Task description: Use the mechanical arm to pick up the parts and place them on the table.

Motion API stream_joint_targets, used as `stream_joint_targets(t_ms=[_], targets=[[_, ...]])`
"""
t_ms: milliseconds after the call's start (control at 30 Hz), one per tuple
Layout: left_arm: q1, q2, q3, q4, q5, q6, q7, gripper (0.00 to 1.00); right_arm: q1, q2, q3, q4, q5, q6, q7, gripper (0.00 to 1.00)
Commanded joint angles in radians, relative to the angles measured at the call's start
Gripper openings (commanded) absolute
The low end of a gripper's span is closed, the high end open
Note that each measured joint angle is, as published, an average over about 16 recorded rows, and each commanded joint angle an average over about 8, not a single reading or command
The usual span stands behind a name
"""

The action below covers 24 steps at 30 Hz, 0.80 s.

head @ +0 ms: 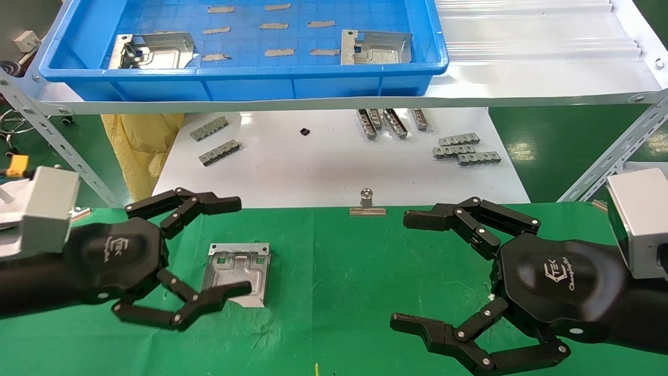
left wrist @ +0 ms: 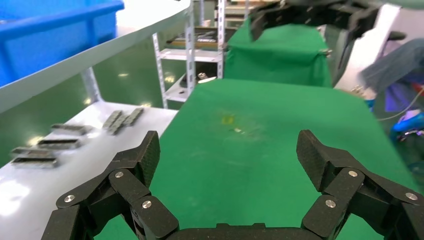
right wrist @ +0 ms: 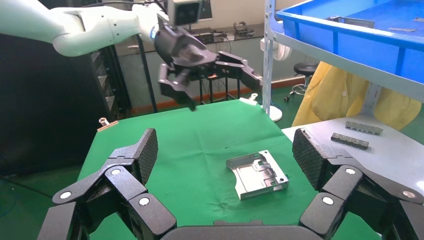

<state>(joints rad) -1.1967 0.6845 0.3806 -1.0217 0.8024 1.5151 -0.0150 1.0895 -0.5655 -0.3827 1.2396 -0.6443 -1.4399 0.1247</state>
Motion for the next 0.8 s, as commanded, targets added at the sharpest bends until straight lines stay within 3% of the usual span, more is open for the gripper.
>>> stream_joint_targets(t_ms=[33, 433, 800], targets=[[0.020, -0.012, -0.017, -0.043, -0.012, -0.003, -0.028, 1.00, 0.000, 0.000, 0.000, 0.000, 0.000, 0.000, 0.000, 1.00], [0.128, -0.077, -0.106, -0.277, -0.076, -0.020, -0.178, 1.00, 0.000, 0.000, 0.000, 0.000, 0.000, 0.000, 0.000, 1.00], [0.138, -0.083, -0.114, -0.295, -0.083, -0.023, -0.184, 1.00, 0.000, 0.000, 0.000, 0.000, 0.000, 0.000, 0.000, 1.00]])
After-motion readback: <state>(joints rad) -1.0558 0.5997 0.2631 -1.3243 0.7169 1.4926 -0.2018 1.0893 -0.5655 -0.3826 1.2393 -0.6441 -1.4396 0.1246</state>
